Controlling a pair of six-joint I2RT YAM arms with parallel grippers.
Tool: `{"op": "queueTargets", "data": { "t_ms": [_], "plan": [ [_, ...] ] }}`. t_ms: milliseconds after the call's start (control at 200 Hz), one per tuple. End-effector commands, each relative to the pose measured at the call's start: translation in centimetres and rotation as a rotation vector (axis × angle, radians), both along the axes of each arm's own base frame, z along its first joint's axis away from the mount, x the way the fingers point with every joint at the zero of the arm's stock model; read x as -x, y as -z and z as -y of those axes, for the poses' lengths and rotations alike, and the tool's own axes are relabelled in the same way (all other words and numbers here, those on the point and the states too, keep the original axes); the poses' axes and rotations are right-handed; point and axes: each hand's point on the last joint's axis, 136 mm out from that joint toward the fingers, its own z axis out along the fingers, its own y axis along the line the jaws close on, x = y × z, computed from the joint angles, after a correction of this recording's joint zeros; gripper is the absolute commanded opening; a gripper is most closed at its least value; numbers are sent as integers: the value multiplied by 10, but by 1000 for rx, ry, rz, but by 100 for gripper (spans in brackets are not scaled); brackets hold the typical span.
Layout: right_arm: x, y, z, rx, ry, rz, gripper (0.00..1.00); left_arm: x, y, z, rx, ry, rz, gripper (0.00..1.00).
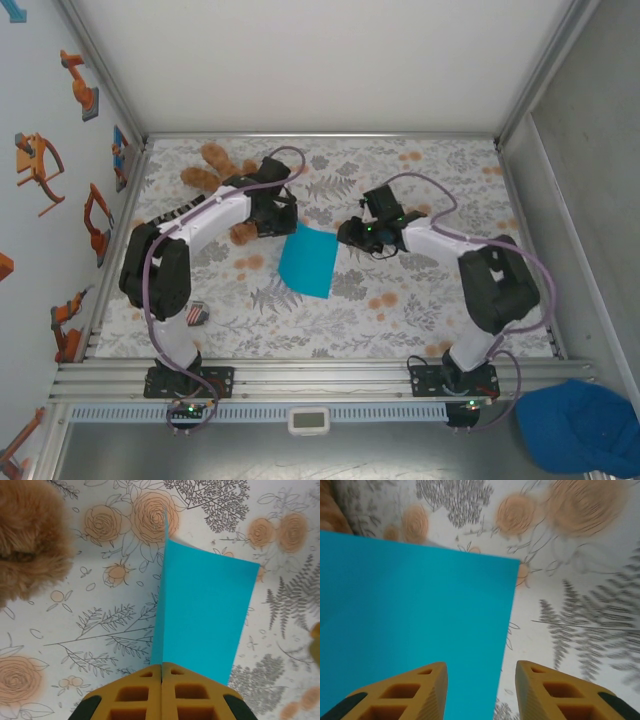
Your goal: Fold a paper plane with a square sheet of paper (pick it up from the middle)
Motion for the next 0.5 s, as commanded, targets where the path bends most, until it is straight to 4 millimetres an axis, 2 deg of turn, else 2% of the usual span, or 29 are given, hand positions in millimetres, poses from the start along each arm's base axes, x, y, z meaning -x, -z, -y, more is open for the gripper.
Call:
{"op": "queueTargets", "data": {
  "t_ms": [0,205,496],
  "plan": [
    [-17,-4,-26,-80,4,6,35,2,1,-22,-159,17,12,0],
    [-10,26,-42,-86,-24,-63,25,3,3,-14,-177,13,21,0],
    [-4,67,-29,28,-2,-146,23,2,-4,-5,-152,10,37,0]
  ]
}}
